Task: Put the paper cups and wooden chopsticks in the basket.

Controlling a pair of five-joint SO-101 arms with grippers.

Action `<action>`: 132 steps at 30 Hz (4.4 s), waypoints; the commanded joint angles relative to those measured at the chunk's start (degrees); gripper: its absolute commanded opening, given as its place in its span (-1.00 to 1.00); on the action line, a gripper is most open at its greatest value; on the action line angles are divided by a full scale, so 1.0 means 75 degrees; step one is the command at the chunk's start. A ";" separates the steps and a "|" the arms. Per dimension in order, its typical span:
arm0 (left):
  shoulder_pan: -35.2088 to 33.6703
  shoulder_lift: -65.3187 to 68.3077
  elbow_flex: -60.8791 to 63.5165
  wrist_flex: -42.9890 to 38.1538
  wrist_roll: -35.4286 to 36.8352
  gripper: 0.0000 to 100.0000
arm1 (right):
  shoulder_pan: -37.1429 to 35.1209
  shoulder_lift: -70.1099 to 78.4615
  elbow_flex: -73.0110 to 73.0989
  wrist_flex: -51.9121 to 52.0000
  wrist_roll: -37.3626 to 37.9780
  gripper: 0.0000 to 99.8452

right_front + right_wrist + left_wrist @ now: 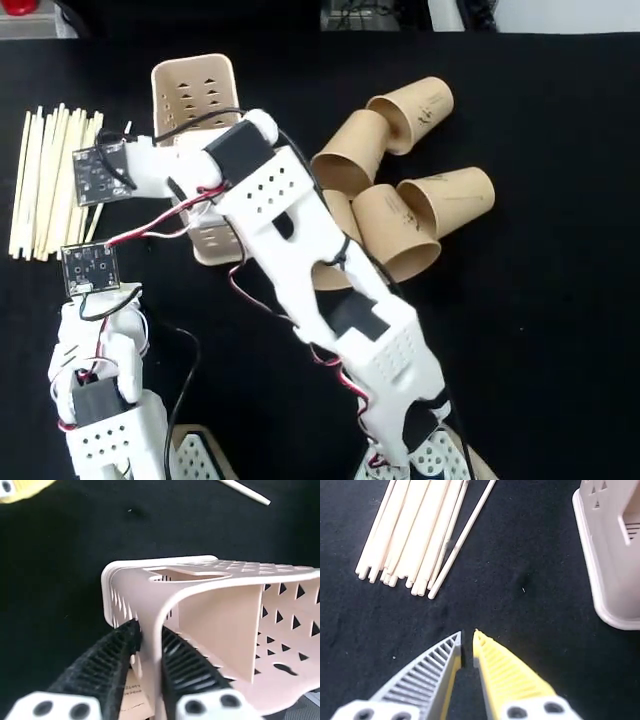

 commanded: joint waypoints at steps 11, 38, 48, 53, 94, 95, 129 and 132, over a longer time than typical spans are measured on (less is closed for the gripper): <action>-0.0053 -0.0070 0.0135 0.0047 0.0023 -0.89 | -0.0539 -0.1940 0.0111 0.0035 -0.1922 -0.54; -0.0053 -0.0070 0.0135 0.0047 0.0023 -0.89 | 0.0246 0.1565 -0.1893 -0.0785 -0.8158 -0.47; -0.0053 -0.0070 0.0135 0.0047 0.0023 -0.89 | 0.0234 0.1694 -0.1940 0.0199 -0.4700 -0.84; -0.0053 -0.0070 0.0135 0.0047 0.0023 -0.89 | 0.0281 0.1682 -0.1952 0.0258 -0.2614 -0.97; -0.0053 -0.0070 0.0135 0.0047 0.0023 -0.89 | 0.0504 -0.4741 0.1811 0.0270 -0.0797 -0.13; -0.0053 -0.0070 0.0135 0.0047 0.0023 -0.89 | 0.0527 -0.5210 0.2374 0.0270 -0.0797 -0.13; -0.0053 -0.0070 0.0135 0.0047 0.0023 -0.89 | 0.3294 -1.4189 1.9077 -0.8862 -0.0856 -0.36; -0.0053 -0.0070 0.0135 0.0047 0.0023 -0.89 | 0.3305 -1.3779 1.9218 -0.9530 -0.0856 -0.36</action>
